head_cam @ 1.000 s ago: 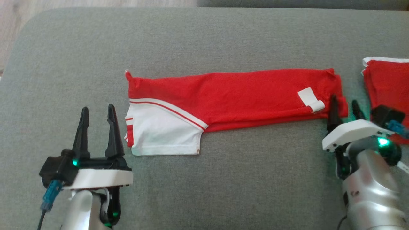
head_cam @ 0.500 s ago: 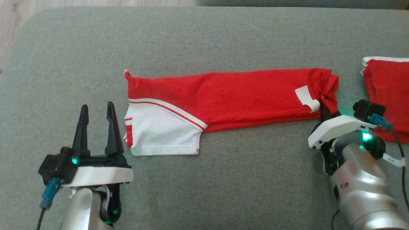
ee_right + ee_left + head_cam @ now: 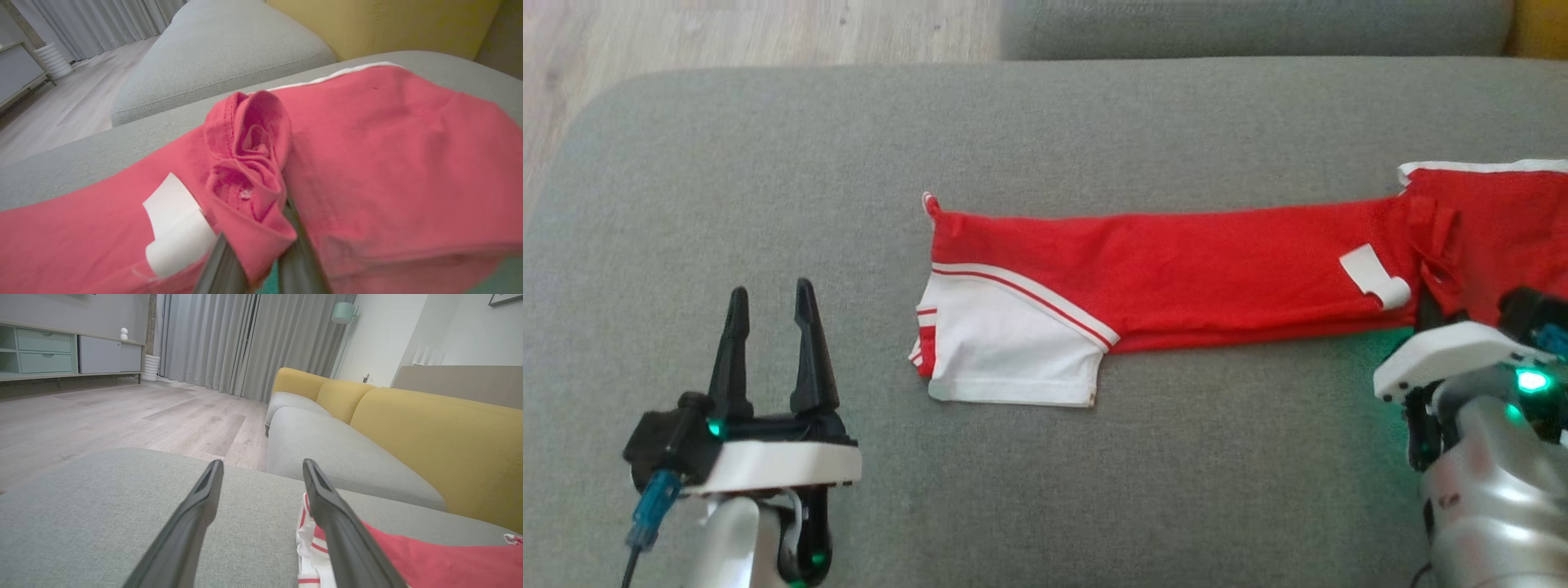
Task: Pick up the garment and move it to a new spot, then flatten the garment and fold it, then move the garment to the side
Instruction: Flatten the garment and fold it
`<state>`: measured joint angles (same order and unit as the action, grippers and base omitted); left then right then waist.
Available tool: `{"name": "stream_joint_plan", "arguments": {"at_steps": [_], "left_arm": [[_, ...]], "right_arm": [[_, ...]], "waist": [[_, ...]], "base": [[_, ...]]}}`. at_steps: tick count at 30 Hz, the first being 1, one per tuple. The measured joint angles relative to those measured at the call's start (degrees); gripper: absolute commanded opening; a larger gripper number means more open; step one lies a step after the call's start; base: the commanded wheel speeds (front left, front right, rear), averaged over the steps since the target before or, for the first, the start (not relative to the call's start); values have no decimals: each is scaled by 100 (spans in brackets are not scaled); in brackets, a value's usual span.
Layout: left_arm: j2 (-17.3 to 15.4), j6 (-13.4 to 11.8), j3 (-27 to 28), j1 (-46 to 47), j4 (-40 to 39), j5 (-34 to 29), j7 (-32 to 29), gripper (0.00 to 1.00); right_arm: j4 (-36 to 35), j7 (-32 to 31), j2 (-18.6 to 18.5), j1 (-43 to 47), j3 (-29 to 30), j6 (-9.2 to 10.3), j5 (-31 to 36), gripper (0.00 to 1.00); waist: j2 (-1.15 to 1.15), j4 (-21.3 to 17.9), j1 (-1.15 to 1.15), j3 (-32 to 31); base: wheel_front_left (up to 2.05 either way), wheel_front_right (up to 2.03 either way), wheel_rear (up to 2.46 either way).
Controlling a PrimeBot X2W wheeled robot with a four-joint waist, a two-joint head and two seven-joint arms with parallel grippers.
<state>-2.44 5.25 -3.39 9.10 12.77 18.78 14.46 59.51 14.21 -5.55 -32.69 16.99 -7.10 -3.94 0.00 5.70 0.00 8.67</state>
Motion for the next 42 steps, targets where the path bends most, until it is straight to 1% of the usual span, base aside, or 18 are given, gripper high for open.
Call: {"name": "stream_joint_plan", "arguments": {"at_steps": [6, 8, 10, 11, 15, 17, 22, 27, 31, 34, 39, 42], "left_arm": [[0, 8, -11, -155, 2, -1, 0, 100], [0, 34, -49, -160, -10, -20, 0, 100], [1, 37, -98, -165, -15, -20, 0, 100], [0, 37, -115, -179, -34, -18, 0, 100], [0, 32, -192, -231, -79, 3, -1, 100], [-2, 30, -196, -258, -136, 40, 0, 100], [-3, 23, -219, -360, -191, 38, -1, 100], [-4, 23, -252, -405, -188, 40, 0, 100], [-4, 21, -307, -404, -185, 42, 0, 100], [-3, -3, -376, -402, -180, 141, 0, 100], [-4, -20, -405, -400, -168, 162, 0, 100], [-4, -21, -419, -394, -158, 201, 0, 100]], "right_arm": [[-354, 0, 133, 211, 143, 0, 163, 0], [-455, 0, 188, 209, 90, 0, 164, 0], [-510, -4, 199, 209, -85, 0, 97, 0], [-515, -10, 194, 203, -279, 0, -25, 0], [-539, -74, 203, 147, -1323, 0, -1040, 0], [-625, -140, 205, 148, -1796, 0, -1435, 0], [-936, -318, 202, 153, -2906, 0, -2457, 0], [-1137, -365, 202, 156, -3902, 0, -3256, 0], [-1072, -354, 204, 157, -4490, 0, -3741, 0], [-833, -240, 202, 126, -4914, 0, -4065, 0], [-568, -149, 200, -61, -5352, 0, -4512, 0], [-537, -101, 200, -165, -5601, 0, -4841, 0]], "waist": [[0, -88, 0, -228], [0, -97, 0, -290], [0, -75, 0, -354], [0, -47, 0, -378], [0, 139, 0, -464], [0, 256, 0, -507], [0, 627, 0, -577], [0, 1033, 0, -591], [0, 1339, 0, -563], [0, 1595, 0, -505], [0, 1807, 1, -409], [0, 1876, 1, -352]], "base": [[0, 0, 0], [0, 0, 0], [0, 0, 0], [0, 0, 0], [0, 0, 0], [0, 0, 0], [0, 0, 0], [0, 0, 0], [0, 0, 0], [0, 0, 0], [0, 0, 0], [0, 0, 0]]}}
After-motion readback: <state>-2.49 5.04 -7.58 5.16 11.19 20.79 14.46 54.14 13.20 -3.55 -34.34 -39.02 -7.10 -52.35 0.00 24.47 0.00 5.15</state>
